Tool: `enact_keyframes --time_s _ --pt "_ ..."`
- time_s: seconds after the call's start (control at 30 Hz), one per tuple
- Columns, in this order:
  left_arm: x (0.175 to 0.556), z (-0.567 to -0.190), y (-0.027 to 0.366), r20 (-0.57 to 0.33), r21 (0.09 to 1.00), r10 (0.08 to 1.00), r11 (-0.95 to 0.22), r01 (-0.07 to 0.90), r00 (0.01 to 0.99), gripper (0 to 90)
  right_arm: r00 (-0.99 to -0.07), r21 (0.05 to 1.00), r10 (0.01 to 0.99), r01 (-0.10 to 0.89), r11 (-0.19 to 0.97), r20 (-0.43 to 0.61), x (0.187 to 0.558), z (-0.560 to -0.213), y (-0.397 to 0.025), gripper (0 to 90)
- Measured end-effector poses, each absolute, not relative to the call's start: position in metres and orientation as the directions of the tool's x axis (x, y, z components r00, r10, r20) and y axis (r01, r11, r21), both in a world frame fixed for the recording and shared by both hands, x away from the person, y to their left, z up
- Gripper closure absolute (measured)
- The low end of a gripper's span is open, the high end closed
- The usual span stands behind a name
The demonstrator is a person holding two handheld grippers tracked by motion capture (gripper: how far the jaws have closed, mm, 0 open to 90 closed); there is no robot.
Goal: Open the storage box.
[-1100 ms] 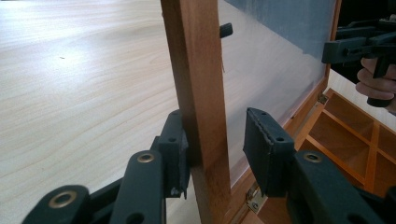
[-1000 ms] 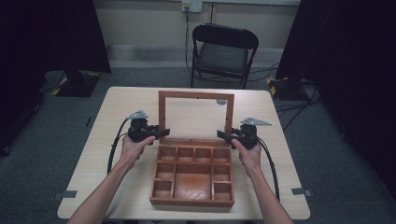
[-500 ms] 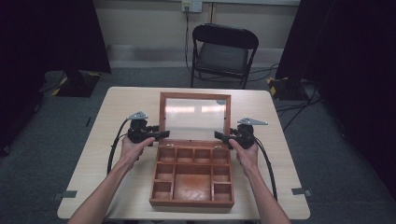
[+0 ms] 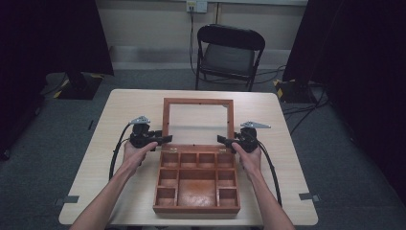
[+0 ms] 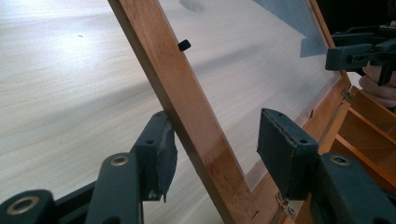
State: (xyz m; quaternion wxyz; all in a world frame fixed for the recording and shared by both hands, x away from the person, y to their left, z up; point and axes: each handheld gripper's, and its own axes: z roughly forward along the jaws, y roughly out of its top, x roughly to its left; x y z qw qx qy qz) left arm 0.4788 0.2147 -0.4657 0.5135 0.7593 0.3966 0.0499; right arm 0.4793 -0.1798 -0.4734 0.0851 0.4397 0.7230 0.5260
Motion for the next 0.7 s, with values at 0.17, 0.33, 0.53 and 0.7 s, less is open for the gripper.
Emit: enact_keyframes --time_s 0.17,0.33,0.53,0.7 --pt "0.478 -0.467 0.215 -0.334 0.818 0.654 -0.156 0.553 0.679 46.5 -0.601 0.834 0.725 0.548 0.066 0.338 0.480 -0.474 -0.178 31.4" --pt "0.476 -0.470 0.219 -0.326 0.816 0.654 -0.170 0.553 0.682 48.4 -0.600 0.827 0.722 0.558 0.070 0.345 0.482 -0.476 -0.178 30.6" --pt "0.477 -0.473 0.224 -0.333 0.808 0.663 -0.166 0.565 0.671 48.8 -0.587 0.818 0.732 0.570 0.072 0.345 0.483 -0.479 -0.179 28.6" --pt "0.478 -0.476 0.225 -0.359 0.801 0.656 -0.148 0.580 0.664 48.5 -0.581 0.812 0.733 0.580 0.069 0.353 0.484 -0.481 -0.179 27.3"
